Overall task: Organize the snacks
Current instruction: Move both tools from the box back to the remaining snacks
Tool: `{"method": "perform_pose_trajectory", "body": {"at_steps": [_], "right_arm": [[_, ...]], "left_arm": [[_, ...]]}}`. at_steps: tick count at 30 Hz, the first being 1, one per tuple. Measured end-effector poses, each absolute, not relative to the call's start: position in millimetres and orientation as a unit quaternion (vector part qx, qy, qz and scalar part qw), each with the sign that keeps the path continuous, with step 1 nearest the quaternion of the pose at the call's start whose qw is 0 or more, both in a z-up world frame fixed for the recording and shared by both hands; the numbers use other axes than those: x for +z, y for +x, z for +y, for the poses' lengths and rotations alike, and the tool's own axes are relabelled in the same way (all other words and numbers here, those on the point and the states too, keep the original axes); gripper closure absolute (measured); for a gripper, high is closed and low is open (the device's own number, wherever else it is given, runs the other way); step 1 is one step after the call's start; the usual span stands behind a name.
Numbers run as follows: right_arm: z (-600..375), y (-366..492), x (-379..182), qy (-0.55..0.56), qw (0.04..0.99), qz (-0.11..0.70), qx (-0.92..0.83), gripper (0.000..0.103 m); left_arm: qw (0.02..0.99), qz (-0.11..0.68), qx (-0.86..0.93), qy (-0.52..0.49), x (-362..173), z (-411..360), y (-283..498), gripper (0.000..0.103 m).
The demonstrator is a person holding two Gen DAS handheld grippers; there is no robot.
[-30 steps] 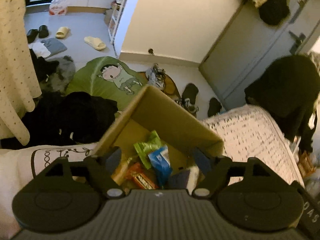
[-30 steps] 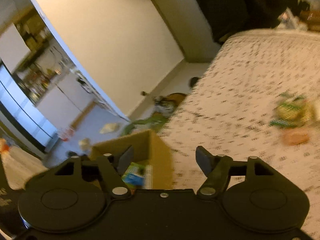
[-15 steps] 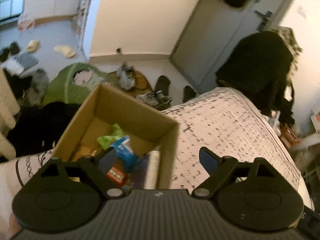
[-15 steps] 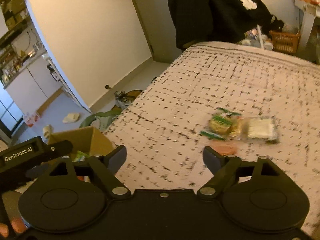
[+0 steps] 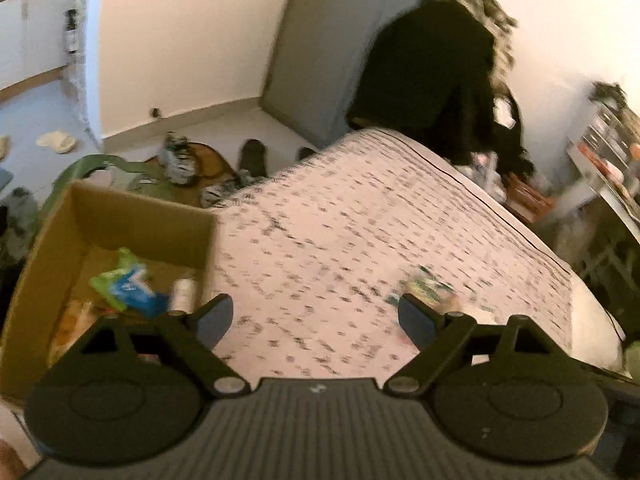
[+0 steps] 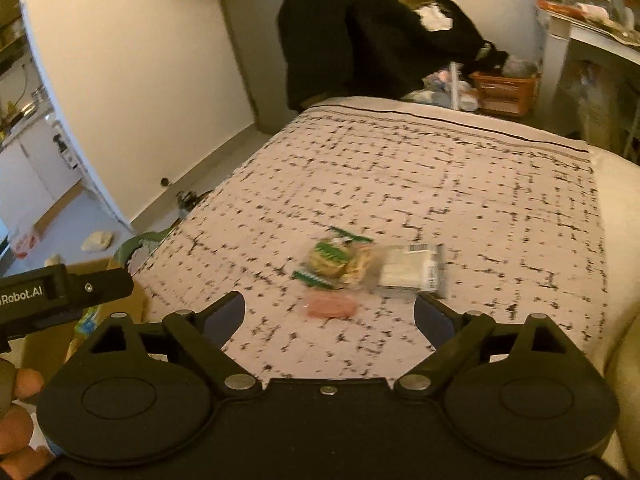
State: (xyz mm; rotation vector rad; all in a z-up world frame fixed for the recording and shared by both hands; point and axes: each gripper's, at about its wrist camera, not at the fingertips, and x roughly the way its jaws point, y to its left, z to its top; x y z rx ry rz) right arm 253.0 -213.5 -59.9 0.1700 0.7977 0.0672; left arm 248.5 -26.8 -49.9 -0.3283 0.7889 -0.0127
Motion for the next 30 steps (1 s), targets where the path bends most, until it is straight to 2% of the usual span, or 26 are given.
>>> {"method": "perform_pose_trajectory", "body": {"at_steps": [18, 30], "right_arm": [[-277.1, 278.4, -84.0, 0.178, 0.901, 0.393, -0.049, 0.014], [-296.3, 307.6, -110.2, 0.205, 0.88, 0.42, -0.081, 0.014]], "left_arm": [[0.908, 0.4, -0.032, -0.116, -44.9, -94.4, 301.7, 0.015], [0.893, 0.432, -0.038, -0.119, -86.4, -127.8, 332.8, 0.015]]}}
